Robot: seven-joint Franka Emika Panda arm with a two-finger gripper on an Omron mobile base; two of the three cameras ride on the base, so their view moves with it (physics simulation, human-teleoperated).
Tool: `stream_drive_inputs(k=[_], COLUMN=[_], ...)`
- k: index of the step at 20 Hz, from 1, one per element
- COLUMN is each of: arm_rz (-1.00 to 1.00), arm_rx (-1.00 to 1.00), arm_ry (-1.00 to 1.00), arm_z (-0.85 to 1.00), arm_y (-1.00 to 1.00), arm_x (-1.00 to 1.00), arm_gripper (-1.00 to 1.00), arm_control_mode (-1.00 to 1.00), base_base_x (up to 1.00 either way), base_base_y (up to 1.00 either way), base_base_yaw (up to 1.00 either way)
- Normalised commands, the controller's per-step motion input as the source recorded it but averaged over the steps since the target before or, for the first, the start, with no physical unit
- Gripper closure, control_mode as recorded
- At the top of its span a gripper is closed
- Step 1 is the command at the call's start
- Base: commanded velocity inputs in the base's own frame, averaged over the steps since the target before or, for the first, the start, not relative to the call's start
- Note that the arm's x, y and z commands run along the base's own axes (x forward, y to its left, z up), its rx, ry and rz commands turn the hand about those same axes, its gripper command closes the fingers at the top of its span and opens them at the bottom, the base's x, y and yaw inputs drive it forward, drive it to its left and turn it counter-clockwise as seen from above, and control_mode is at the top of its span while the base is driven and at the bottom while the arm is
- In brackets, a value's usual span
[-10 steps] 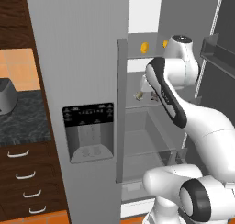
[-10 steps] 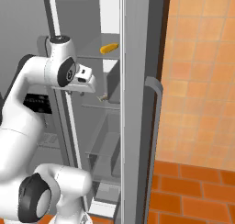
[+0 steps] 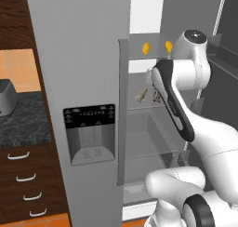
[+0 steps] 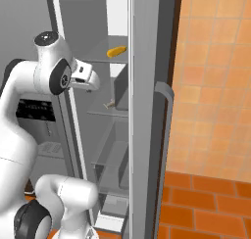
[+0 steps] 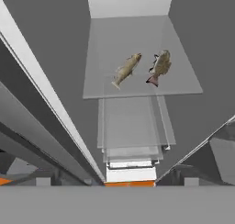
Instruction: Place one corn and one fish in each tupperware on the nearby counter, to pack two identical lunches.
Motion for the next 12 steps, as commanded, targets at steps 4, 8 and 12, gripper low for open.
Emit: stream_drive_inputs(k=[4, 8, 12], arm_rz=[-0.21, -0.22, -0.18], arm_rx=[-0.06, -0.01, 0.00], arm_ry=[-0.21, -0.14, -0.06], arm_z=[0.65, 0.41, 0.22], arm_y=[-0.29, -0.45, -0.38], arm_x=[0.00, 0.14, 0.41], arm_gripper=[-1.00, -1.00, -1.00], arm_control_mode=[-1.00, -1.00, -1.00], base_base_x=[0.00, 0.00, 0.00], base_base_y=[0.00, 0.00, 0.00], base_base_yaw=[0.00, 0.00, 0.00])
